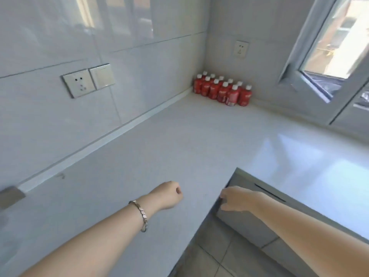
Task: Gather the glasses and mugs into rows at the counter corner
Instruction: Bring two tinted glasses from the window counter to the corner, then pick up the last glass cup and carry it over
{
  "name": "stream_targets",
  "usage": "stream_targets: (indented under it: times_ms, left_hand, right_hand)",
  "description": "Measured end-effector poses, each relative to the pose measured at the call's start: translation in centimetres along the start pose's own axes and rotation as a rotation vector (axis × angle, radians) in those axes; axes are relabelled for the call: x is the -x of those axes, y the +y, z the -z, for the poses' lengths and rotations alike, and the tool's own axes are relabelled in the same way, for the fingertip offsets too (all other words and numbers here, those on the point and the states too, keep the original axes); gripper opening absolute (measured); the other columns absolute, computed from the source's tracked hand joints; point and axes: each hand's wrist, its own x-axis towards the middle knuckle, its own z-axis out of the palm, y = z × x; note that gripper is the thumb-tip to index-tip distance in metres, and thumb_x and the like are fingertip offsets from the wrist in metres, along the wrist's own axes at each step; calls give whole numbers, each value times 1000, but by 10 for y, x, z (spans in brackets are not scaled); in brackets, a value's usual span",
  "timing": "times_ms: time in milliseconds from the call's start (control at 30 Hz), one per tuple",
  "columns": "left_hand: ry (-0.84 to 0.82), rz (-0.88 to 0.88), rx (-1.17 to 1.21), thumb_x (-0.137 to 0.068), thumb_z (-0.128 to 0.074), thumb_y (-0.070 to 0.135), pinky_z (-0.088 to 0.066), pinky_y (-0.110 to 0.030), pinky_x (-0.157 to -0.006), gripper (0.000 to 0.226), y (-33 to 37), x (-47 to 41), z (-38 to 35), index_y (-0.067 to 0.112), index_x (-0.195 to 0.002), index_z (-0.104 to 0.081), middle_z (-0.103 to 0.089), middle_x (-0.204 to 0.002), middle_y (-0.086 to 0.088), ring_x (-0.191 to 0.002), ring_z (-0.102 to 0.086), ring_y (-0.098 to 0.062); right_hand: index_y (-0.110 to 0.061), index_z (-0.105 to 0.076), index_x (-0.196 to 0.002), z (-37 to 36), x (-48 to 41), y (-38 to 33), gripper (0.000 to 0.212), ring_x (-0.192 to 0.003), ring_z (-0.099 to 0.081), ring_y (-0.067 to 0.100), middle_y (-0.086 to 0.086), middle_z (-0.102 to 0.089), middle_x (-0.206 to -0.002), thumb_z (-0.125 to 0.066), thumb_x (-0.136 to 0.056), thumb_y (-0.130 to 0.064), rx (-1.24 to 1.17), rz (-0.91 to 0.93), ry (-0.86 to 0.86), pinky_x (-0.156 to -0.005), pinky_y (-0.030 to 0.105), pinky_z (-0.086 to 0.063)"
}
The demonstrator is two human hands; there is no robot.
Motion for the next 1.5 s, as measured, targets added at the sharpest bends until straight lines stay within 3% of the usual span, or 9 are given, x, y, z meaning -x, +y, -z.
stream_targets:
  times_ms: [333, 500, 667, 767, 900, 1067, 1167, 1333, 1500]
  left_hand:
    - [-126, -246, -199, -91, -45, 27, -45, -30, -89, 29, 249, -127, -68, 12, -111, -60, -62, -111, -5, -101, -58, -23]
    - [-230, -403, -344, -87, -44, 20, -35, -27, -65, 9, 348, -188, -99, 22, -81, -50, -48, -86, -3, -77, -40, -21]
    - [-270, -514, -434, -84, -46, 22, -32, -27, -61, 20, 448, -260, -123, 26, -65, -41, -45, -82, -1, -76, -38, -20]
    - [-318, -570, -447, -85, -46, 21, -35, -28, -70, 9, 505, -292, -138, 23, -76, -45, -48, -84, -2, -77, -41, -21]
    - [-368, -630, -499, -86, -43, 22, -30, -26, -56, 7, 569, -325, -163, 23, -79, -45, -47, -86, -3, -77, -39, -20]
    - [-399, -596, -504, -91, -43, 26, -46, -32, -90, 30, 631, -345, -201, 12, -114, -57, -61, -119, -7, -102, -57, -25]
    - [-398, -559, -493, -93, -43, 25, -45, -32, -90, 30, 656, -356, -226, 10, -115, -56, -61, -121, -9, -103, -56, -26]
    - [-337, -422, -408, -90, -44, 23, -40, -28, -67, 5, 673, -367, -268, 24, -88, -49, -50, -90, -5, -79, -47, -22]
    - [-290, -260, -347, -90, -45, 24, -45, -29, -80, 7, 675, -360, -288, 21, -89, -50, -58, -98, -2, -90, -57, -23]
  right_hand:
    - [-16, -37, -141, 19, 52, 269, 49, -130, -43, 23, 4, -45, -140, -46, -94, -30, -249, -346, 127, -101, 33, -39]
    - [-15, -39, -139, 21, 54, 359, 48, -130, -44, 23, 5, -47, -139, -48, -95, -31, -366, -464, 148, -102, 31, -37]
    - [-16, -41, -138, 32, 50, 449, 47, -131, -43, 22, 4, -48, -140, -49, -94, -31, -449, -593, 183, -104, 30, -36]
    - [-17, -44, -136, 34, 49, 500, 45, -129, -44, 22, 3, -50, -137, -49, -94, -31, -544, -674, 198, -103, 30, -36]
    - [-20, -48, -131, 29, 49, 560, 38, -120, -51, 21, 1, -55, -130, -47, -94, -29, -670, -748, 282, -97, 30, -41]
    - [-16, -39, -137, 21, 53, 637, 46, -126, -46, 24, 5, -47, -137, -49, -93, -25, -649, -804, 404, -99, 33, -40]
    - [-11, -36, -136, 19, 47, 695, 50, -125, -43, 29, 10, -40, -137, -51, -91, -27, -590, -857, 472, -99, 38, -41]
    - [-13, -24, -141, 27, 26, 776, 82, -130, -35, 29, 11, -31, -140, -61, -80, -52, -549, -854, 535, -101, 39, -38]
    - [-19, -18, -145, 26, 4, 798, 103, -124, -47, 28, 7, -37, -138, -65, -67, -66, -617, -651, 389, -92, 38, -46]
